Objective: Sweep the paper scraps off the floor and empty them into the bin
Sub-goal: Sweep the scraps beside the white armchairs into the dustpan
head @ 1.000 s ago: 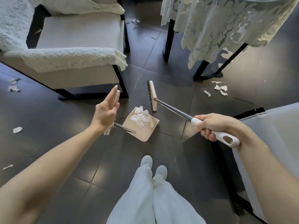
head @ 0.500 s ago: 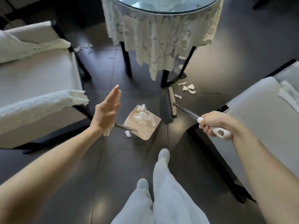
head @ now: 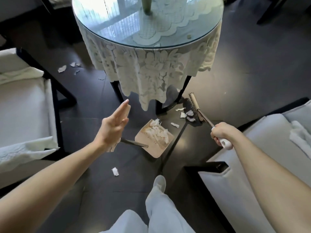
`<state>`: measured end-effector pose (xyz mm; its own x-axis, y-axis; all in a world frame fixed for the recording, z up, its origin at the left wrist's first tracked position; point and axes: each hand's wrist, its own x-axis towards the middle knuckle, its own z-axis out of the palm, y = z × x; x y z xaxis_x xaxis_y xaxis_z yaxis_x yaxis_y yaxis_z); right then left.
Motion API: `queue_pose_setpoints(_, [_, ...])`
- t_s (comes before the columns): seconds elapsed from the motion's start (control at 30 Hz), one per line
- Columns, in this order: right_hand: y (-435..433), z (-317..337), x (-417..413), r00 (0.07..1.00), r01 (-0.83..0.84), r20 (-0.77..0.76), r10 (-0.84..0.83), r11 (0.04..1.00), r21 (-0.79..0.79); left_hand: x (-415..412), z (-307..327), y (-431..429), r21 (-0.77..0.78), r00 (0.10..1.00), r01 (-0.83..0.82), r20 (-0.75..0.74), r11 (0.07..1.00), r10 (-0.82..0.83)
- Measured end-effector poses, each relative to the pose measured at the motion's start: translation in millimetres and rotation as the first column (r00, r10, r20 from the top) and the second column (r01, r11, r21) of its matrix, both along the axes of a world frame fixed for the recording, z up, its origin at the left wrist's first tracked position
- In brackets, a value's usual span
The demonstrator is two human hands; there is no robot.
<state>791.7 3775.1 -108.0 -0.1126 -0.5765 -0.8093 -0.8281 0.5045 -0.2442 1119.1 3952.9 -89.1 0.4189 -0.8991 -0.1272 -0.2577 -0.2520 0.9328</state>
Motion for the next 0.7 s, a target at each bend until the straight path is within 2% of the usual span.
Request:
queue_pose_setpoints(0.17, [-23.1,-21.9,3.7,1.0,0.004,0.023,-0.005,0.998,0.058,-2.0,-4.2,-28.4,0.03,0.996,0.086,0.012,0.996,-0.086])
queue_pose_setpoints(0.27, [-19.9,-12.3,5.6,0.991,0.067,0.103,-0.085,0.983,0.172,0.5,1.5,-46.5,0.047,0.981,0.189,0.03,0.981,-0.191])
queue_pose_setpoints(0.37, [-21.1,14.5,-3.2,0.951,0.19,0.181,-0.25,0.936,0.295,-0.2,9.9,-64.5,0.063,0.967,0.241,0.074,0.969,-0.245])
queue_pose_setpoints(0.57, [-28.7,74.8,-39.0,0.826,0.409,0.273,-0.493,0.858,0.311,-7.4,22.9,-115.8,0.063,0.939,0.333,0.066,0.941,-0.336])
queue_pose_setpoints(0.7, [-35.7,83.8,-47.6,0.796,0.472,0.286,-0.534,0.843,0.26,-19.2,23.6,-160.6,0.028,0.908,0.412,0.068,0.911,-0.413])
